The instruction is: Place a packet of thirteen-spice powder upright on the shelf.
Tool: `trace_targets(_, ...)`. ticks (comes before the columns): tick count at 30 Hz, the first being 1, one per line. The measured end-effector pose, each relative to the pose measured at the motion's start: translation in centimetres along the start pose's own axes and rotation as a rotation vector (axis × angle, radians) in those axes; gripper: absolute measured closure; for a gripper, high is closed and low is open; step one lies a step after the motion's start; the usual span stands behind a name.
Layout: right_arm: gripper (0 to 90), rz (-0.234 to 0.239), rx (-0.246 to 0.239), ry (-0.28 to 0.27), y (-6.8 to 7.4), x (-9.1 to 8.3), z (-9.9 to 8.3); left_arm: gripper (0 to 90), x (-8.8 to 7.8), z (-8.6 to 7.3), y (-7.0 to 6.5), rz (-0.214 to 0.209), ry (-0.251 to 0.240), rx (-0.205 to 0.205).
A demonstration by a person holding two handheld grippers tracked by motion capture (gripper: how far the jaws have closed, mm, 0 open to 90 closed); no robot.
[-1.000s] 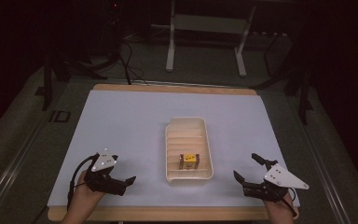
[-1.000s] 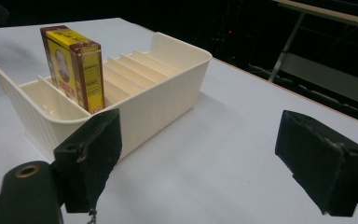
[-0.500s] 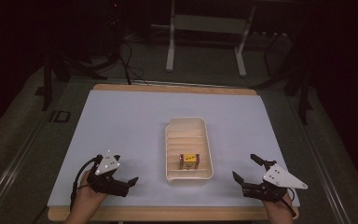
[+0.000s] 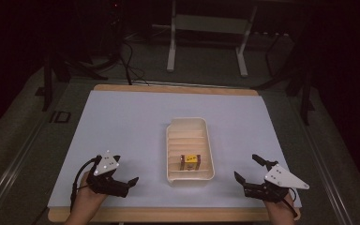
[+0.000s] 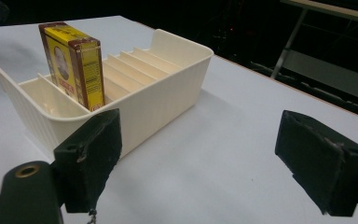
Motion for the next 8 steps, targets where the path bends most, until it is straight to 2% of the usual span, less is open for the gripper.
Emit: trace_targets(8, 14.6, -0.003, -0.008, -0.004, 0.05, -0.05, 0.09, 1.2, 0.30, -0.09, -0.26, -0.024, 0.004, 0.020)
Point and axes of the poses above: each handheld gripper's, and its own axes: x roughly forward along the jaws, z roughly out of its top, y roughly to its left, the point moved 7 cm from there along x, roughly forward along the jaws, and after that the axes turned 8 degrees about -z, right-handed, at the moved point
